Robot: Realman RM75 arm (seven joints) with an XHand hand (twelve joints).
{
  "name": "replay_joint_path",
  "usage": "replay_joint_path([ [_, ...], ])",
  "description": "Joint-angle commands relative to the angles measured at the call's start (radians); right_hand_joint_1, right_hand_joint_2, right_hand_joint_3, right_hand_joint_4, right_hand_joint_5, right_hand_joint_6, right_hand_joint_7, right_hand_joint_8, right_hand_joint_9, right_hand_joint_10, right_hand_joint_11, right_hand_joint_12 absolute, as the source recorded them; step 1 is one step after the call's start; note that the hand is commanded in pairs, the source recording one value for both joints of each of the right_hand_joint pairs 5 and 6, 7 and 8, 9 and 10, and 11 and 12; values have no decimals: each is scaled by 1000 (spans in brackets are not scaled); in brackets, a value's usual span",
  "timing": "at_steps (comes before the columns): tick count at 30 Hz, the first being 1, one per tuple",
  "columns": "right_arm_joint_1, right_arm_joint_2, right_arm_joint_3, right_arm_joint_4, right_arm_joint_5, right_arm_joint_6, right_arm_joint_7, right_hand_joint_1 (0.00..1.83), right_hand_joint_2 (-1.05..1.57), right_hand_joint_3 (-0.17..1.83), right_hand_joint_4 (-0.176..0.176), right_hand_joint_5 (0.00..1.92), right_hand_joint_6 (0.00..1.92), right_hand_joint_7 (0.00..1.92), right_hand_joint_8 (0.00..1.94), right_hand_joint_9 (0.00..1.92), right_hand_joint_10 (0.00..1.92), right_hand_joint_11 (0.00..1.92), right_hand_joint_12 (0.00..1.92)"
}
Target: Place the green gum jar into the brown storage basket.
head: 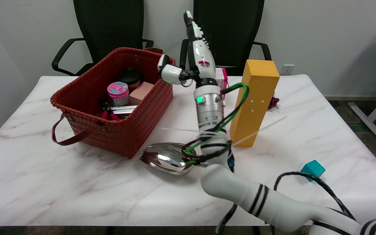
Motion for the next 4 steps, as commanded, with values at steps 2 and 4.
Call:
replay_joint_path([
  [2,-159,87,15,157,0,59,-22,1172,641,1188,0,87,87,156,156,179,179,56,56],
  [4,-159,87,15,157,2,59,-22,1173,641,1190,0,87,87,158,158,180,180,59,59],
])
